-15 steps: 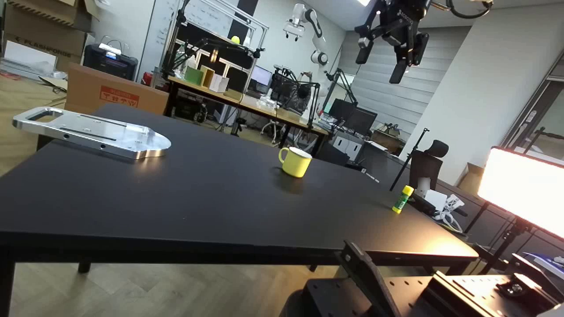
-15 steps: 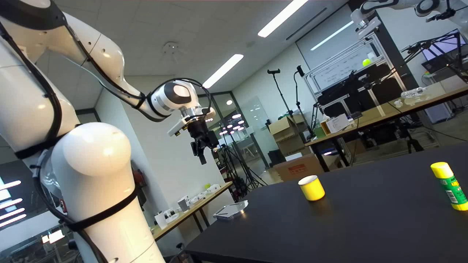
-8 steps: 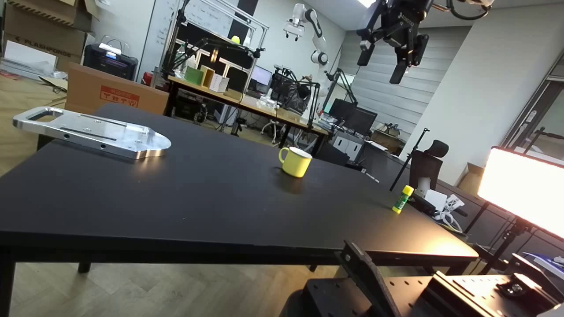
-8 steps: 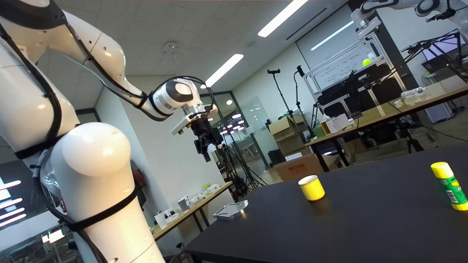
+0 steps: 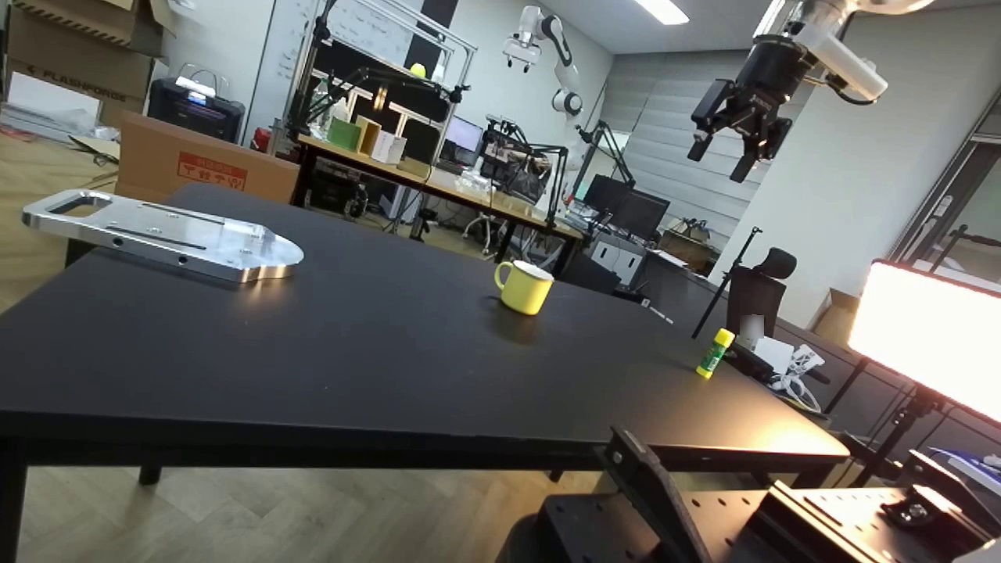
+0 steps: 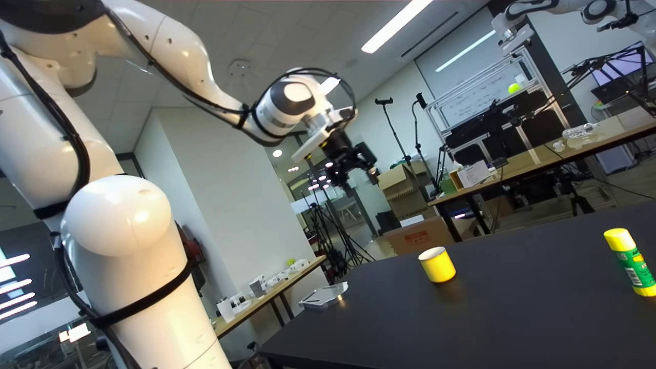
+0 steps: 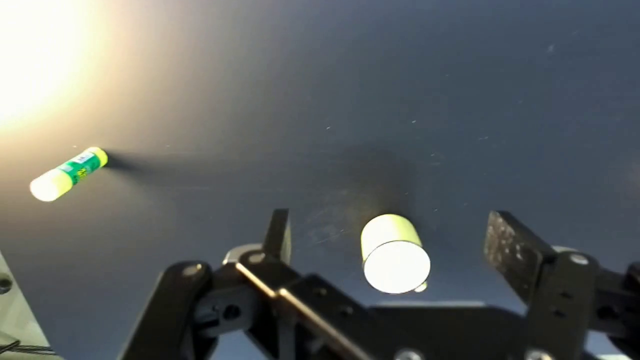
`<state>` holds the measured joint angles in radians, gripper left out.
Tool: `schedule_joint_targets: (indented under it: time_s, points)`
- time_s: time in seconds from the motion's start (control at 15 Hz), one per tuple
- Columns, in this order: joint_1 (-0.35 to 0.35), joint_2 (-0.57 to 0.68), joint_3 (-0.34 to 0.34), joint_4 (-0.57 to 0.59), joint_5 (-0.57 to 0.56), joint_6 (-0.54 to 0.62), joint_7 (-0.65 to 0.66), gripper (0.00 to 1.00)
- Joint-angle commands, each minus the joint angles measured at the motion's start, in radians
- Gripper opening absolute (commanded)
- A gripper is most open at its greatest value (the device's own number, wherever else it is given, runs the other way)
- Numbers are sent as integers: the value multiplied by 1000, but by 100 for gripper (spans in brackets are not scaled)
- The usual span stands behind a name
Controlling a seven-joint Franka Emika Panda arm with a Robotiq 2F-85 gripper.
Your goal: Pick up the object and put it in the cup
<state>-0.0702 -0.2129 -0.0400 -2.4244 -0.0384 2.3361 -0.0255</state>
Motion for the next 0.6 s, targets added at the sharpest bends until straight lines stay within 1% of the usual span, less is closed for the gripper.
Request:
schedule_joint_targets:
  time_s: [0.0,0.13,0.2,0.33,0.47,0.53]
  points:
    - [-71,134,-99,135,-9,33,-74,100]
    - [-116,190,-149,190,0,66,-82,100]
    - [-136,213,-172,215,21,84,-80,100]
    - [-170,261,-205,266,64,128,-52,100]
    - [-201,319,-230,338,104,144,-25,100]
    - [-213,346,-241,376,106,145,-6,100]
